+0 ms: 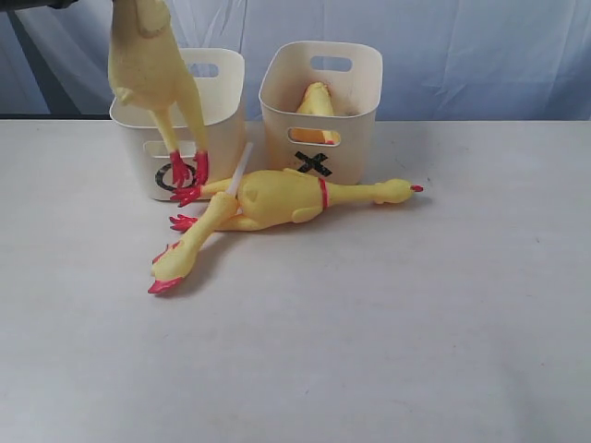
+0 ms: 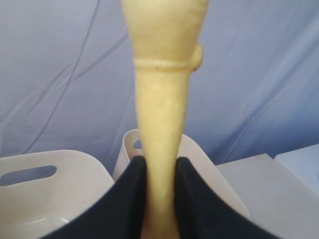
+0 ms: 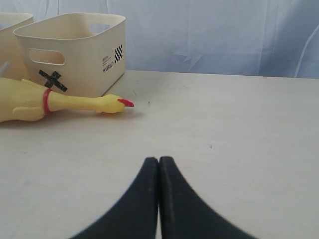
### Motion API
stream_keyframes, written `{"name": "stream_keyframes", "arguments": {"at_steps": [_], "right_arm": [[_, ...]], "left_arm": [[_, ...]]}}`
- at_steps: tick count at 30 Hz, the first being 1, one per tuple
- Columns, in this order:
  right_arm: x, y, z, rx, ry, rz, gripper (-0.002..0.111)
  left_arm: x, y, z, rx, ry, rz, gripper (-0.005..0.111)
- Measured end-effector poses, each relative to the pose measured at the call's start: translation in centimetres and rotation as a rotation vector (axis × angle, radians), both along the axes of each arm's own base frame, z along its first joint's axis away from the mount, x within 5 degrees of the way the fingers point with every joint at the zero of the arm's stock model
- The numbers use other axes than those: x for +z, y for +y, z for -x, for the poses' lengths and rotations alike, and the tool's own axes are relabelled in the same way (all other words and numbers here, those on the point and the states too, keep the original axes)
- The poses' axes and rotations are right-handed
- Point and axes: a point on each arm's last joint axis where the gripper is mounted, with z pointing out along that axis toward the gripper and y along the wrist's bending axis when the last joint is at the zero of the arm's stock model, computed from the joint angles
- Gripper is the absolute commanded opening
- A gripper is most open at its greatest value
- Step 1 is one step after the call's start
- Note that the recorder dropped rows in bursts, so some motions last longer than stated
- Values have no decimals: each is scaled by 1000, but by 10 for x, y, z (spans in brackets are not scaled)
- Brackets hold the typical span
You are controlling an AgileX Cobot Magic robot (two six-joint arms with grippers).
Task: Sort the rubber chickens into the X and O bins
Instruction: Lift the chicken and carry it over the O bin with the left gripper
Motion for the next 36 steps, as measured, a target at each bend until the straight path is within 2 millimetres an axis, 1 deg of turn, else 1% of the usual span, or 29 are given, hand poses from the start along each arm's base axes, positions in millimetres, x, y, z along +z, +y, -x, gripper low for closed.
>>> {"name": "stream_keyframes", "arguments": {"at_steps": [9, 12, 18, 23, 28, 32, 36], "right_arm": [[0, 0, 0, 0, 0, 0, -1], [0, 0, 0, 0, 0, 0, -1], [0, 0, 0, 0, 0, 0, -1], [0, 0, 0, 0, 0, 0, -1], [0, 0, 0, 0, 0, 0, -1], [0, 0, 0, 0, 0, 0, -1], [0, 0, 0, 0, 0, 0, -1]], "left_arm": [[2, 28, 2, 18, 30, 73, 0], [6, 38, 3, 16, 30, 98, 0], [33, 52, 3, 16, 9, 173, 0], [55, 56, 1, 35, -17, 210, 0], [69, 62, -4, 116, -55, 202, 0], [73, 67, -12, 160, -75, 199, 0], [64, 71, -27, 168, -59, 220, 0]]}}
